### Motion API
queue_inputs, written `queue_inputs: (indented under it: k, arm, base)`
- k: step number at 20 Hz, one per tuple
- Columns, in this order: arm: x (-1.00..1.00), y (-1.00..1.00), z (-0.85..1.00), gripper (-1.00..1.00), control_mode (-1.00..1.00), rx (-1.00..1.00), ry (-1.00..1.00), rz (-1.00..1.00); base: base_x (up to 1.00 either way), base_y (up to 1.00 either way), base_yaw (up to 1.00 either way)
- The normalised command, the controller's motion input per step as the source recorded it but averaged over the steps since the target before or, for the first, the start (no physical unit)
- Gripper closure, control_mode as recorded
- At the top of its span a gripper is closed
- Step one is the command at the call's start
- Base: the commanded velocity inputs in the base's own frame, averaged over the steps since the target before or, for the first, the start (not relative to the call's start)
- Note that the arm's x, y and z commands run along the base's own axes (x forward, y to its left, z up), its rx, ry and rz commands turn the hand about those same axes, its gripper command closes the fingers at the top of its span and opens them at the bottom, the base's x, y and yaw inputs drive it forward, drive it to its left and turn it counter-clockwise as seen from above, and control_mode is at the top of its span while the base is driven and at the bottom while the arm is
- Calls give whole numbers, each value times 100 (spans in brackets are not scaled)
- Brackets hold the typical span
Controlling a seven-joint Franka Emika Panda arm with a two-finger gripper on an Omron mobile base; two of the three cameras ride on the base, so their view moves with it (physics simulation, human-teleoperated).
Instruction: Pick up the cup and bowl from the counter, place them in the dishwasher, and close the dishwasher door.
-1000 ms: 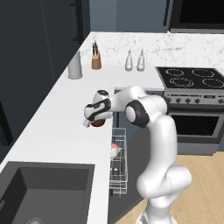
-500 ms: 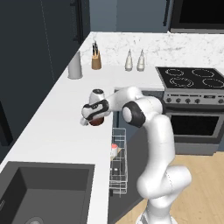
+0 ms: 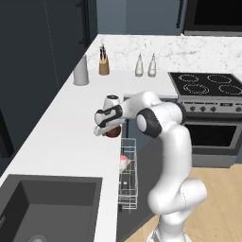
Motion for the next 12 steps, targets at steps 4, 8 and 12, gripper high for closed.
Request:
queue_inputs:
  k: [4, 8, 12]
  arm:
    - [-41, -41, 26, 100, -100, 0, 0, -1]
    - [-64, -51, 58, 100, -100, 0, -8, 0]
    - [-80, -61, 57, 100, -100, 5, -11, 0]
  base:
    - [0, 0, 0]
    - [0, 0, 0]
    - [0, 0, 0]
